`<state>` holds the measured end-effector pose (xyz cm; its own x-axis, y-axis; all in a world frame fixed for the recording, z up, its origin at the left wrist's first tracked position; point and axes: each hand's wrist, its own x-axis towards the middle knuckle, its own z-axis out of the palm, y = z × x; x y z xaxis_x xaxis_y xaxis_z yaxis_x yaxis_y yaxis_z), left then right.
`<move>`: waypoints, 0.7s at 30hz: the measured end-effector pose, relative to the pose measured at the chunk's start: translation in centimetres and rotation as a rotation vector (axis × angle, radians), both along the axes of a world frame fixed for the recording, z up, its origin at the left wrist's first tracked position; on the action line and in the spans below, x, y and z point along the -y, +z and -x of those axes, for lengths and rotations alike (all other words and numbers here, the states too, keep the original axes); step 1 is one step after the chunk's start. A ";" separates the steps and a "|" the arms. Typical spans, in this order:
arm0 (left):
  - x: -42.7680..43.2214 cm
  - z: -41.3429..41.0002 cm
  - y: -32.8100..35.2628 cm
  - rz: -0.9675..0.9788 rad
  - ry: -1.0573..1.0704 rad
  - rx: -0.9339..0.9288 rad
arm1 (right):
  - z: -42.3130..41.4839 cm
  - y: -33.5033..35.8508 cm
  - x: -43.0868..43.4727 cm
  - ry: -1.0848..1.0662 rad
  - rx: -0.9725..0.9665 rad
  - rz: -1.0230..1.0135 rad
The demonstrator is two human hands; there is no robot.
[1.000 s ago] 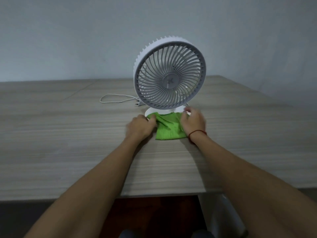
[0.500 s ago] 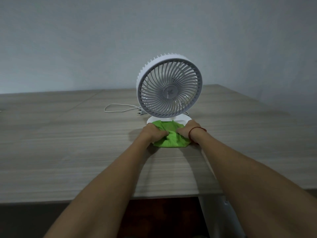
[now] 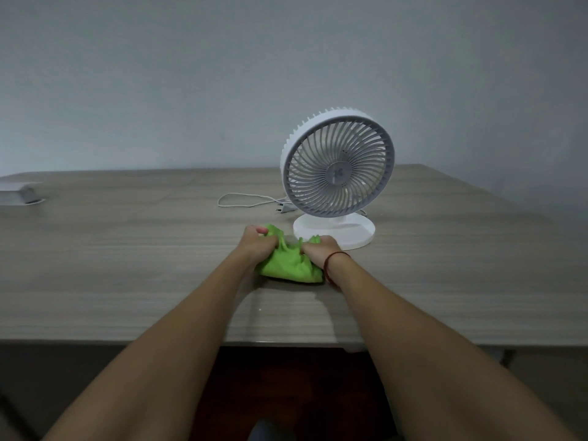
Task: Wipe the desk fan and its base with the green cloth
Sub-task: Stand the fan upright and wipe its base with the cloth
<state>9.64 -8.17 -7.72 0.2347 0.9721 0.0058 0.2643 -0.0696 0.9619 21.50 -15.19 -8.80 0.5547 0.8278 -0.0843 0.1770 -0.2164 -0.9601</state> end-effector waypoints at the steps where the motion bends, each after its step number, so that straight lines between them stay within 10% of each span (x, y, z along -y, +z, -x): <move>1: -0.5 1.6 -0.1 -0.044 0.025 -0.015 | 1.6 -0.1 -0.8 0.023 -0.012 -0.015; 7: -3.4 11.9 -0.5 -0.246 0.159 -0.133 | 10.4 -0.4 -5.0 0.161 -0.034 -0.039; 14: -4.1 17.5 -2.9 -0.402 0.284 -0.692 | 14.7 0.1 -5.9 0.190 0.805 -0.077; 17: -4.4 17.1 -2.5 -0.596 0.300 -0.869 | 14.4 0.0 -6.1 0.402 0.878 -0.094; 21: -4.7 16.1 -2.5 -0.381 -0.021 -0.857 | 14.7 -1.7 -6.2 0.648 0.985 0.095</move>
<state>-6.43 -3.46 -10.26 0.3235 0.9359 0.1397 0.8676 -0.3523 0.3509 6.81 -8.95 -10.50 -0.1056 0.9920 0.0685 0.9348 0.1225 -0.3334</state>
